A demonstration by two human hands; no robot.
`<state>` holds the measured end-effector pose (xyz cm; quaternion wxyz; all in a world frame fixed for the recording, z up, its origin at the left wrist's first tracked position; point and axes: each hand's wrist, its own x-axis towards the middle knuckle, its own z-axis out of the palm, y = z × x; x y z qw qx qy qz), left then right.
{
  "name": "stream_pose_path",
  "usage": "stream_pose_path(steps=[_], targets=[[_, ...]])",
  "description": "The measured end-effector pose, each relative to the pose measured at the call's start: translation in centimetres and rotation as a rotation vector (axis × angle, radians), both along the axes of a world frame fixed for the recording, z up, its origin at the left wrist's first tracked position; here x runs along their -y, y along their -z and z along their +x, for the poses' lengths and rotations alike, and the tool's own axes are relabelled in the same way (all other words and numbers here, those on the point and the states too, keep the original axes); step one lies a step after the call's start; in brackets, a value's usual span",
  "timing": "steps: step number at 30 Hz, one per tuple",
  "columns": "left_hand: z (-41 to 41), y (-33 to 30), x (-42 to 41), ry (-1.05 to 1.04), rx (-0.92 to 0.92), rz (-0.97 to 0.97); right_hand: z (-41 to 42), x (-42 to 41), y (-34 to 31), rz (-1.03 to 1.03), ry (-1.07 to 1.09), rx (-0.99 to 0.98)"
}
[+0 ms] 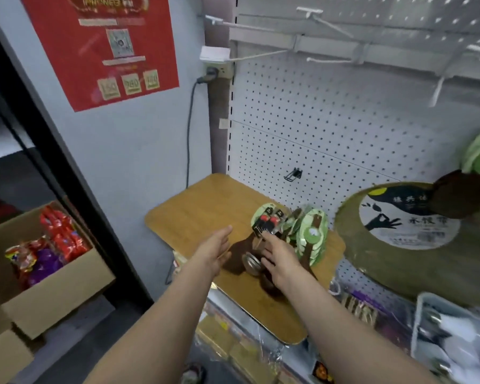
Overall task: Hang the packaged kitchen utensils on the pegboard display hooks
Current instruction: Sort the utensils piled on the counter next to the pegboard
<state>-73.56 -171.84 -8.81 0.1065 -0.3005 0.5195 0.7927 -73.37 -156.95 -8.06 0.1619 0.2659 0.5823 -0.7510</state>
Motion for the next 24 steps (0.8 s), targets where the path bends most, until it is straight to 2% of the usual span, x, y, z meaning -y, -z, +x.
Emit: stream_pose_path(steps=[8, 14, 19, 24], targets=[[-11.0, 2.2, 2.2, 0.381, 0.082, -0.044, -6.1, 4.4, 1.0, 0.009, 0.185, 0.081], [-16.3, 3.8, 2.5, 0.579, 0.125, -0.078, -8.9, 7.2, 2.6, 0.013, 0.292, 0.178], [-18.5, 6.1, 2.4, 0.661, 0.15, -0.1, -9.5, 8.4, 3.0, 0.026, 0.321, 0.254], [-20.4, 7.8, 2.7, 0.63, 0.146, -0.098, -10.8, 8.8, 4.1, 0.045, 0.372, 0.295]])
